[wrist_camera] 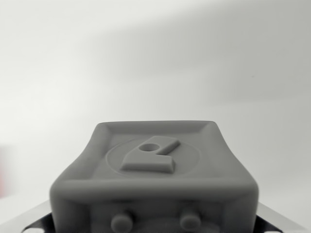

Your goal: Destack cube

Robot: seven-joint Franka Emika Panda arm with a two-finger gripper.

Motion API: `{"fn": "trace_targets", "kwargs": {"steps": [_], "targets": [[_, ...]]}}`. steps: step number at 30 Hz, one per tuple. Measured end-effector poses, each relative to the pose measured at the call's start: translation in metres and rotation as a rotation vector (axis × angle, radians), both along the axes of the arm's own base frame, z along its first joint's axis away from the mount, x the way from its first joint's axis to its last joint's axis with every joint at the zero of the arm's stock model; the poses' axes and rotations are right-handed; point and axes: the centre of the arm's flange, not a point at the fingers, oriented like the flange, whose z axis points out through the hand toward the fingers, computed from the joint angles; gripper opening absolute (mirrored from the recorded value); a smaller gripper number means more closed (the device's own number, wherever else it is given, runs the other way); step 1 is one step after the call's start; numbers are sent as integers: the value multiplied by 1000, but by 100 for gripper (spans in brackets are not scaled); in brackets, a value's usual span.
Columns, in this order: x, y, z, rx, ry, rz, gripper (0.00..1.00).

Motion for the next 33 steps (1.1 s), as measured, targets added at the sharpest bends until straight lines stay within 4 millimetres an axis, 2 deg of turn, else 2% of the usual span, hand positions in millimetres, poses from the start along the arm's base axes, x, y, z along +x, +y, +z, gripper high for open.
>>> {"fn": "trace_targets", "kwargs": {"steps": [7,17,33], "targets": [[0,2,-26,1,6,2,0],[0,1,-52,1,4,2,0],[0,2,-88,1,4,3,0]]}}
